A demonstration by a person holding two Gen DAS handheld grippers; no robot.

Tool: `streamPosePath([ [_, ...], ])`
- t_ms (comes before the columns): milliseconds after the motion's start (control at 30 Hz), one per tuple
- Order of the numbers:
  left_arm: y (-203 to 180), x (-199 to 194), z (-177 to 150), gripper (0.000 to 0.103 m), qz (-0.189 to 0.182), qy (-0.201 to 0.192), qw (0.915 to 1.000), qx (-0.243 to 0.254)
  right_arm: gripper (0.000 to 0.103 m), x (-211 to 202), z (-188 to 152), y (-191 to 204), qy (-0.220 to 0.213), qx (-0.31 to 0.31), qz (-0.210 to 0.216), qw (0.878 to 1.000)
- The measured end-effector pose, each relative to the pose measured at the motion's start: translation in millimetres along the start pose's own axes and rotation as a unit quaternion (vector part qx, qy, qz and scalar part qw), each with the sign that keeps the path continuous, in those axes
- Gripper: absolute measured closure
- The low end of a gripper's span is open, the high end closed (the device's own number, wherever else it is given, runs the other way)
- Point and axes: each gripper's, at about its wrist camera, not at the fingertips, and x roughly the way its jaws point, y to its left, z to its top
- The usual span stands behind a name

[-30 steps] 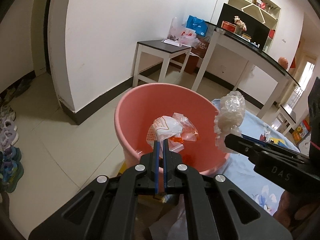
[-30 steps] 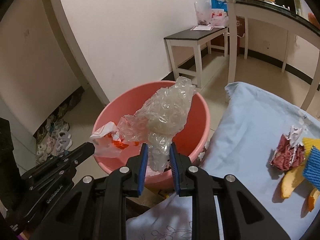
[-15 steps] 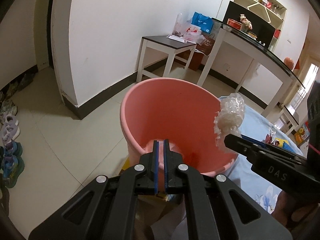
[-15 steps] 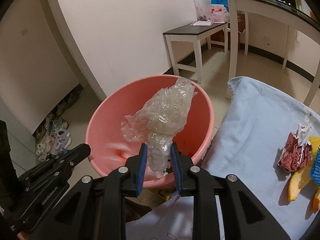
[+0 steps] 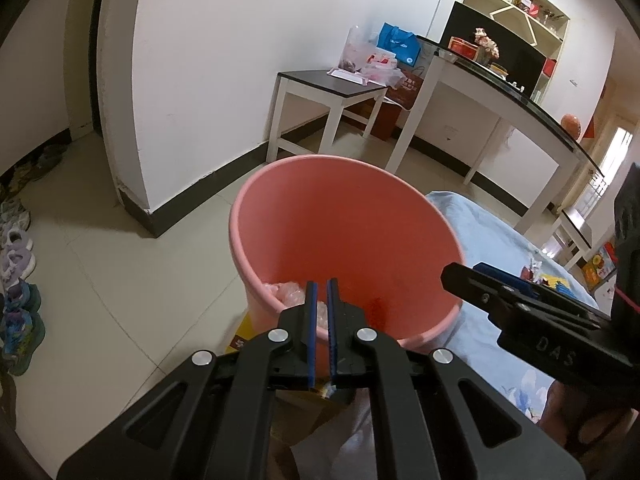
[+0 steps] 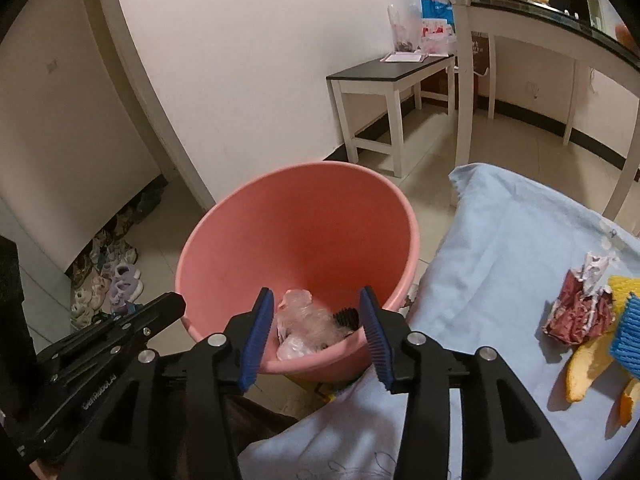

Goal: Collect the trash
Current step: 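Move both grippers back over the table toward the red foil wrapper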

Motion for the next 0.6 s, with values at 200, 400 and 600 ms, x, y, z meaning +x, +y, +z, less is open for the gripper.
streamPosePath([
  [200, -12, -6, 1, 0.098, -0.017, 0.0, 0.9998, 0.009, 0.054, -22, -9, -7, -0.009, -0.001, -0.008, 1.0],
  [400, -29, -10, -2, 0.098, -0.042, 0.007, 0.999, 0.014, 0.053, -50, -22, -26, -0.018, 0.017, -0.026, 0.999],
  [600, -56, -14, -8, 0.098, -0.069, 0.011, 0.9971, 0.032, 0.052, -86, -41, -57, -0.035, 0.044, -0.057, 0.997],
])
